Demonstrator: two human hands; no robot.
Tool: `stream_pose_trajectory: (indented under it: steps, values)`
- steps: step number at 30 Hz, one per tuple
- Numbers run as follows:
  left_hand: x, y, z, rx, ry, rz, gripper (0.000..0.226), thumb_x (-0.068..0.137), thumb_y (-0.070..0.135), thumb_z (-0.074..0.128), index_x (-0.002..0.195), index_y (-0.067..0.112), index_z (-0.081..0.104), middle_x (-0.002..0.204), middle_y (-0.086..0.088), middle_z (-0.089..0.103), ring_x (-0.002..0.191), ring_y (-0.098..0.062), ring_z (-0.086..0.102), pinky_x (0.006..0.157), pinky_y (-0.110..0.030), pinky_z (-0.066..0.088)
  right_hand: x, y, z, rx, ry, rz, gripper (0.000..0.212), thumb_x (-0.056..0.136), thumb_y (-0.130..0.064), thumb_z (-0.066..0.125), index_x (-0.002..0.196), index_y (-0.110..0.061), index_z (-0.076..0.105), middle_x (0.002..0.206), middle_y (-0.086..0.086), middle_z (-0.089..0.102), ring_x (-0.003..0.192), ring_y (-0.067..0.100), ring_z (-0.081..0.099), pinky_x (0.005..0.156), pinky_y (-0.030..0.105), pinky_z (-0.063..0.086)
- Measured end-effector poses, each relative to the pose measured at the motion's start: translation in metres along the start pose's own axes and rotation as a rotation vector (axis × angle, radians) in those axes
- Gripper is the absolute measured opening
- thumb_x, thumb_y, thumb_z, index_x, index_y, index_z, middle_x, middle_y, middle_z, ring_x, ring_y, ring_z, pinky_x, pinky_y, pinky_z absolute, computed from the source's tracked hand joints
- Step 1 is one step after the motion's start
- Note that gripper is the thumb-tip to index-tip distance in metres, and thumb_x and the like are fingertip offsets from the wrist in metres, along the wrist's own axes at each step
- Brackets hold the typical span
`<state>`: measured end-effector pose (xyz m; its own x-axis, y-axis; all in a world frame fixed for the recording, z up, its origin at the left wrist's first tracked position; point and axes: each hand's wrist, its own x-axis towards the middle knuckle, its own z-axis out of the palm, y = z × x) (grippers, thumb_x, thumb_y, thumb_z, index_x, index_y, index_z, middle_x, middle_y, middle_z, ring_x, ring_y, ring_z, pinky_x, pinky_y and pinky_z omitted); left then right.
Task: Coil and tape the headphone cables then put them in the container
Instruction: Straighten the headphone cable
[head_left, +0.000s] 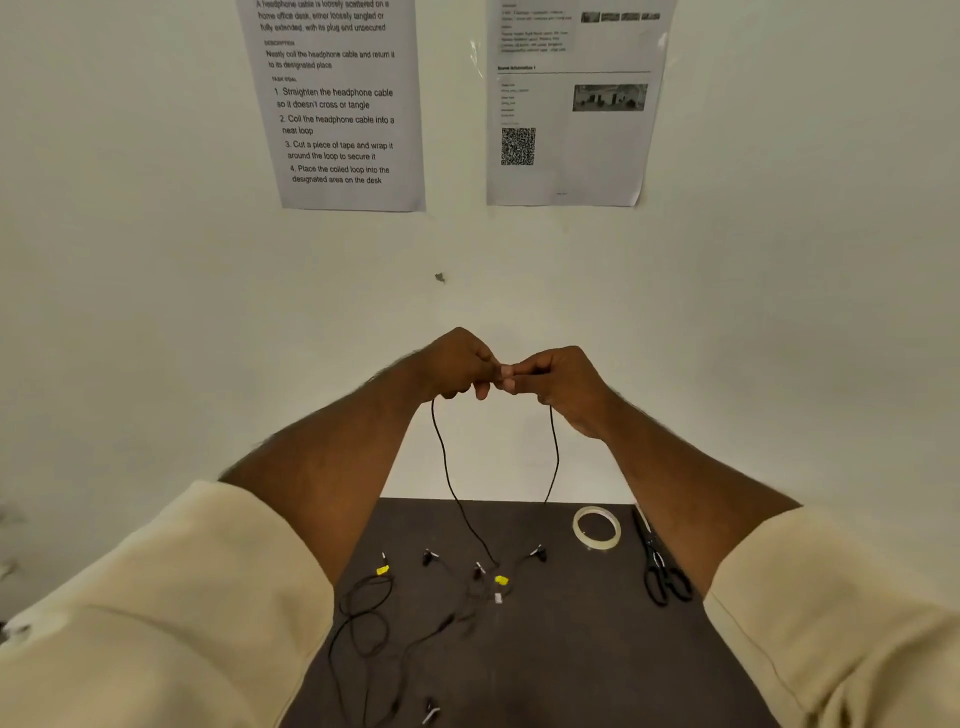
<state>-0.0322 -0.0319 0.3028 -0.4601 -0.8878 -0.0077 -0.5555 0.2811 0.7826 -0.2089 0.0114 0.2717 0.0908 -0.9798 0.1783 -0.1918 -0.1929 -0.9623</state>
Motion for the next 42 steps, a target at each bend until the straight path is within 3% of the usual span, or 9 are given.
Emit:
stream_pose_trajectory:
  steps: [6,11,15,18,22,25,29,32,42]
  values:
    - [-0.006,-0.005,-0.009,-0.137,-0.051,-0.005,0.023,0.092,0.025,0.065,0.079,0.007,0.070,0.060,-0.004,0.062,0.045,-0.012,0.048,0.047,-0.022,0.041,0.003,-0.010,-0.020,-0.126,0.032,-0.064,0.011,0.078,0.003,0.072,0.088,0.007,0.072,0.058,-0.009,0.069,0.055,-0.004,0.060,0.051,0.005,0.039]
    - [-0.010,-0.012,-0.024,-0.190,-0.020,0.039,0.022,0.095,0.015,0.059,0.077,0.006,0.067,0.055,0.003,0.063,0.048,-0.012,0.056,0.056,-0.024,0.053,0.006,-0.013,-0.047,-0.156,0.136,-0.075,0.001,0.079,-0.002,0.073,0.080,-0.002,0.074,0.057,-0.005,0.066,0.048,-0.001,0.053,0.048,0.010,0.036]
    - [-0.011,-0.020,-0.039,-0.171,0.029,0.073,0.020,0.096,0.010,0.057,0.080,0.004,0.067,0.057,0.007,0.066,0.047,-0.006,0.055,0.058,-0.023,0.054,0.010,-0.015,-0.077,-0.166,0.228,-0.087,0.011,0.078,-0.002,0.073,0.071,-0.011,0.073,0.061,0.002,0.067,0.062,0.015,0.056,0.060,0.023,0.040]
    - [-0.011,-0.031,-0.053,-0.143,0.063,0.073,0.019,0.095,0.011,0.058,0.079,0.005,0.067,0.069,0.006,0.069,0.049,-0.006,0.054,0.064,-0.026,0.053,0.011,-0.015,-0.098,-0.200,0.336,-0.076,0.019,0.078,0.001,0.070,0.068,-0.015,0.072,0.065,0.008,0.066,0.057,0.008,0.058,0.059,0.021,0.041]
    - [-0.011,-0.028,-0.059,0.087,0.063,0.082,0.017,0.094,0.005,0.058,0.080,0.006,0.068,0.061,0.009,0.066,0.053,0.002,0.056,0.062,-0.015,0.044,0.013,-0.008,-0.126,-0.218,0.491,-0.039,0.015,0.077,0.002,0.069,0.070,-0.011,0.072,0.069,0.009,0.067,0.061,0.009,0.060,0.066,0.021,0.045]
    - [-0.008,-0.030,-0.062,0.300,0.060,0.074,0.018,0.091,0.002,0.053,0.084,0.003,0.070,0.060,0.010,0.064,0.059,0.008,0.058,0.068,-0.019,0.042,0.012,-0.003,-0.143,-0.229,0.603,-0.019,0.009,0.076,0.003,0.067,0.081,-0.001,0.074,0.067,0.005,0.065,0.064,0.011,0.060,0.067,0.020,0.046]
    - [-0.009,-0.039,-0.070,0.581,0.180,0.121,0.022,0.092,0.005,0.049,0.088,0.016,0.068,0.072,0.011,0.060,0.075,-0.013,0.057,0.068,-0.026,0.042,0.006,0.000,-0.158,-0.231,0.752,-0.010,0.012,0.077,0.002,0.065,0.084,-0.001,0.074,0.061,-0.006,0.062,0.054,0.000,0.059,0.055,0.008,0.044]
    - [-0.013,-0.054,-0.081,0.680,0.257,0.080,0.025,0.091,0.004,0.048,0.088,0.020,0.068,0.078,0.008,0.062,0.077,-0.018,0.058,0.072,-0.028,0.044,-0.001,0.005,-0.171,-0.197,0.886,0.026,0.017,0.078,0.003,0.061,0.088,0.001,0.074,0.063,-0.004,0.060,0.060,0.005,0.057,0.057,0.016,0.045]
    - [-0.011,-0.070,-0.081,0.249,0.470,0.012,0.033,0.084,-0.010,0.037,0.074,0.012,0.060,0.069,0.007,0.057,0.061,-0.020,0.048,0.061,-0.028,0.045,-0.012,0.029,-0.162,-0.182,0.907,0.110,0.018,0.077,0.003,0.059,0.088,0.002,0.074,0.064,-0.003,0.060,0.063,0.015,0.056,0.053,0.018,0.041]
